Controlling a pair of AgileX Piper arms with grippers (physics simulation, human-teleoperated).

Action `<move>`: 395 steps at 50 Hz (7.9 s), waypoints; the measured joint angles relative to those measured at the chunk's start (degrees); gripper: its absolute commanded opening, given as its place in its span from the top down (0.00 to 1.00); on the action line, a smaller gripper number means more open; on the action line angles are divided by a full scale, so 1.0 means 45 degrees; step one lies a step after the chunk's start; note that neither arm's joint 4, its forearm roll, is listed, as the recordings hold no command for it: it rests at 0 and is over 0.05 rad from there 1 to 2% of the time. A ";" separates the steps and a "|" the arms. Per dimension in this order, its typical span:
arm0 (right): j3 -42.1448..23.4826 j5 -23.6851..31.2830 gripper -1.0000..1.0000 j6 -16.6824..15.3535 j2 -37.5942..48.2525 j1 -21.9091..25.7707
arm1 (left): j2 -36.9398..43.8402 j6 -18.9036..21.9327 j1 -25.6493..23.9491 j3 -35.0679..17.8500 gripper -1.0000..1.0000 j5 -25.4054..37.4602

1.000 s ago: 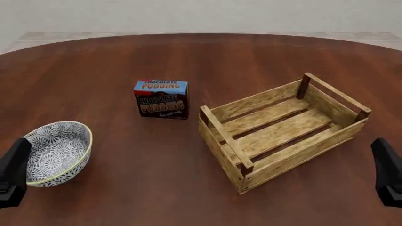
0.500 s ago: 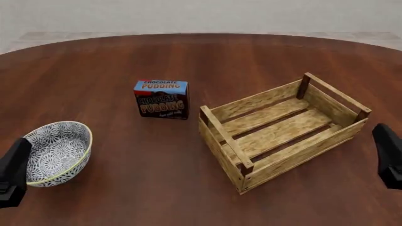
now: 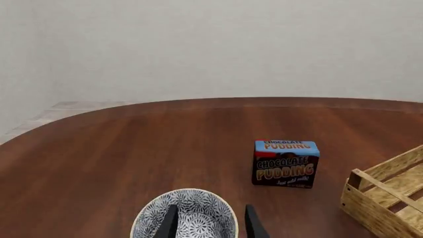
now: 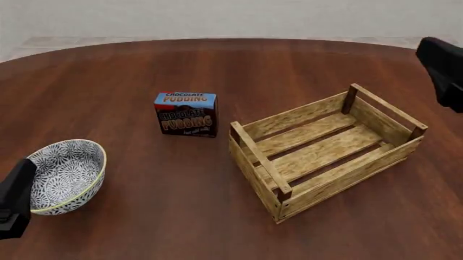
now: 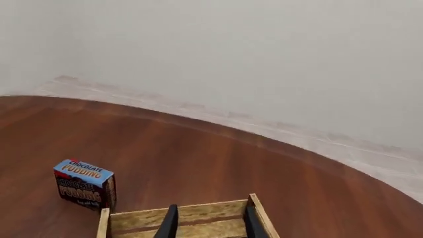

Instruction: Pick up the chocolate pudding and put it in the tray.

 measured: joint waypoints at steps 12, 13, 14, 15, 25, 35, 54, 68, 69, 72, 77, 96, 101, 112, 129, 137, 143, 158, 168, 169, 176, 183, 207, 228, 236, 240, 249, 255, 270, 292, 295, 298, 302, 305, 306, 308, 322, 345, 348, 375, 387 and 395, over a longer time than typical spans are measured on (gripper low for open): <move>-0.3261 0.0082 0.00 -0.1535 0.3823 0.1976 | 0.0000 0.0000 0.0000 0.0000 0.00 0.0000; -0.3573 0.0146 0.00 -0.1630 0.4144 0.2127 | 0.0000 0.0000 0.0000 0.0000 0.00 0.0000; -0.3878 0.0213 0.00 -0.1725 0.4458 0.2273 | 0.0000 0.0000 0.0000 0.0000 0.00 0.0000; -0.4172 0.0277 0.00 -0.1831 0.4762 0.2413 | 0.0000 0.0000 0.0000 0.0000 0.00 0.0000; -0.7460 0.1473 0.00 -0.2229 0.7731 0.3705 | 0.0000 0.0000 0.0000 0.0000 0.00 0.0000; -1.0466 0.2827 0.00 -0.2580 1.0219 0.4681 | 0.0000 0.0000 0.0000 0.0000 0.00 0.0000; -1.5681 0.5540 0.00 -0.2880 1.4223 0.6136 | 0.0000 0.0000 0.0000 0.0000 0.00 0.0000; -1.8720 0.7188 0.00 -0.2953 1.6648 0.6626 | 0.0000 0.0000 0.0000 0.0000 0.00 0.0000; -1.8875 0.7279 0.00 -0.2958 1.6783 0.6650 | 0.0000 0.0000 0.0000 0.0000 0.00 0.0000; -1.9297 0.7538 0.00 -0.2958 1.7156 0.6727 | 0.0000 0.0000 0.0000 0.0000 0.00 0.0000; -1.9893 0.7907 0.00 -0.2962 1.7701 0.6820 | 0.0000 0.0000 0.0000 0.0000 0.00 0.0000; -2.0675 0.9054 0.00 -0.3321 1.8811 0.7205 | 0.0000 0.0000 0.0000 0.0000 0.00 0.0000; -2.0824 0.9455 0.00 -0.3566 1.8935 0.7286 | 0.0000 0.0000 0.0000 0.0000 0.00 0.0000; -2.1335 1.0355 0.00 -0.4053 1.9162 0.7426 | 0.0000 0.0000 0.0000 0.0000 0.00 0.0000; -2.1070 1.0848 0.00 -0.4966 1.8920 0.7581 | 0.0000 0.0000 0.0000 0.0000 0.00 0.0000; -2.1260 1.1220 0.00 -0.5609 1.8993 0.7418 | 0.0000 0.0000 0.0000 0.0000 0.00 0.0000; -2.1423 1.1494 0.00 -0.6100 1.9079 0.7306 | 0.0000 0.0000 0.0000 0.0000 0.00 0.0000; -2.1670 1.1910 0.00 -0.7230 1.9238 0.7167 | 0.0000 0.0000 0.0000 0.0000 0.00 0.0000; -2.2163 1.2197 0.00 -0.7717 1.9520 0.7052 | 0.0000 0.0000 0.0000 0.0000 0.00 0.0000; -2.2219 1.2222 0.00 -0.7765 1.9553 0.7037 | 0.0000 0.0000 0.0000 0.0000 0.00 0.0000; -2.2753 1.2461 0.00 -0.8037 1.9843 0.6931 | 0.0000 0.0000 0.0000 0.0000 0.00 0.0000; -2.3251 1.2667 0.00 -0.8176 2.0125 0.6931 | 0.0000 0.0000 0.0000 0.0000 0.00 0.0000; -2.3156 1.2539 0.00 -0.8024 2.0428 0.7226 | 0.0000 0.0000 0.0000 0.0000 0.00 0.0000; -2.1933 1.1765 0.00 -0.7705 2.0252 0.6977 | 0.0000 0.0000 0.0000 0.0000 0.00 0.0000; -2.1572 1.1520 0.00 -0.7590 2.0255 0.6863 | 0.0000 0.0000 0.0000 0.0000 0.00 0.0000; -2.1418 1.1420 0.00 -0.7544 2.0256 0.6835 | 0.0000 0.0000 0.0000 0.0000 0.00 0.0000; -2.1229 1.1285 0.00 -0.7450 2.0295 0.6772 | 0.0000 0.0000 0.0000 0.0000 0.00 0.0000; -2.1313 1.1332 0.00 -0.7427 2.0373 0.6773 | 0.0000 0.0000 0.0000 0.0000 0.00 0.0000; -2.1628 1.1489 0.00 -0.7402 2.0609 0.6846 | 0.0000 0.0000 0.0000 0.0000 0.00 0.0000; -2.1729 1.1430 0.00 -0.7234 2.0943 0.7056 | 0.0000 0.0000 0.0000 0.0000 0.00 0.0000; -2.1728 1.1422 0.00 -0.7215 2.0981 0.7060 | 0.0000 0.0000 0.0000 0.0000 0.00 0.0000; -2.1675 1.1387 0.00 -0.7193 2.0994 0.7061 | 0.0000 0.0000 0.0000 0.0000 0.00 0.0000; -2.1574 1.1326 0.00 -0.7157 2.0984 0.7066 | 0.0000 0.0000 0.0000 0.0000 0.00 0.0000; -2.1530 1.1292 0.00 -0.7134 2.0994 0.7058 | 0.0000 0.0000 0.0000 0.0000 0.00 0.0000; -2.1511 1.1279 0.00 -0.7128 2.0997 0.7056 | 0.0000 0.0000 0.0000 0.0000 0.00 0.0000; -2.1481 1.1257 0.00 -0.7114 2.1005 0.7050 | 0.0000 0.0000 0.0000 0.0000 0.00 0.0000; -2.1278 1.1072 0.00 -0.6993 2.1070 0.7013 | 0.0000 0.0000 0.0000 0.0000 0.00 0.0000; -2.1482 1.1070 0.00 -0.6869 2.1246 0.6898 | 0.0000 0.0000 0.0000 0.0000 0.00 0.0000; -2.1525 1.1078 0.00 -0.6856 2.1281 0.6895 | 0.0000 0.0000 0.0000 0.0000 0.00 0.0000; -2.2253 1.1326 0.00 -0.6733 2.1748 0.6775 | 0.0000 0.0000 0.0000 0.0000 0.00 0.0000; -2.2234 1.1249 0.00 -0.6636 2.1810 0.6781 | 0.0000 0.0000 0.0000 0.0000 0.00 0.0000; -2.2291 1.1235 0.00 -0.6580 2.1876 0.6773 | 0.0000 0.0000 0.0000 0.0000 0.00 0.0000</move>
